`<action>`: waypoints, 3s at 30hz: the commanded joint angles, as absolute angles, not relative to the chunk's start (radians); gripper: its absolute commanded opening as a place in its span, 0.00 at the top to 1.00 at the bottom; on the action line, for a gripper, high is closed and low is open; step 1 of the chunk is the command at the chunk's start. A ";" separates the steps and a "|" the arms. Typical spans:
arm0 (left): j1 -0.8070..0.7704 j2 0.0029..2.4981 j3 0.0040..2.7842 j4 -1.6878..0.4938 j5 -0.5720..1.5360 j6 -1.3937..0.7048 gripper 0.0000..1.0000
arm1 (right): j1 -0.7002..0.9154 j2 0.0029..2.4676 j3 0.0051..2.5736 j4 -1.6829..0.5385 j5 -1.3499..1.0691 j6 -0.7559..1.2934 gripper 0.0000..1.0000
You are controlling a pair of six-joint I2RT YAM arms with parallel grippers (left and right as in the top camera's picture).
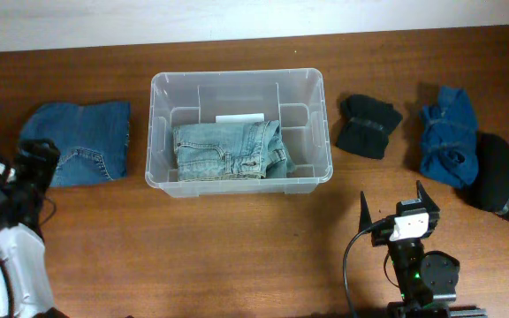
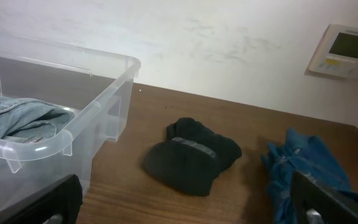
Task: Pack container
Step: 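Move the left gripper back and grasp the darker blue jeans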
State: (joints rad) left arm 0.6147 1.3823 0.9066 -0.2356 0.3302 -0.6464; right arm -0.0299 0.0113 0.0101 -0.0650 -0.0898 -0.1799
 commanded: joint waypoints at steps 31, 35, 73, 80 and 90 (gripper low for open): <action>0.616 1.756 0.696 0.341 0.161 -0.748 0.00 | -0.027 0.006 0.006 -0.072 -0.081 -0.176 0.02; 0.615 1.794 0.696 0.477 0.160 -0.748 0.01 | -0.027 0.006 0.006 -0.072 -0.081 -0.176 0.02; 0.611 2.005 0.735 0.706 0.056 -0.796 0.06 | -0.027 0.006 0.006 -0.072 -0.081 -0.176 0.02; 0.612 2.045 0.793 0.769 0.135 -0.795 0.99 | -0.027 0.006 0.006 -0.072 -0.081 -0.176 0.02; 0.611 1.941 0.807 1.126 0.498 -0.762 0.99 | -0.027 0.006 0.006 -0.072 -0.081 -0.176 0.02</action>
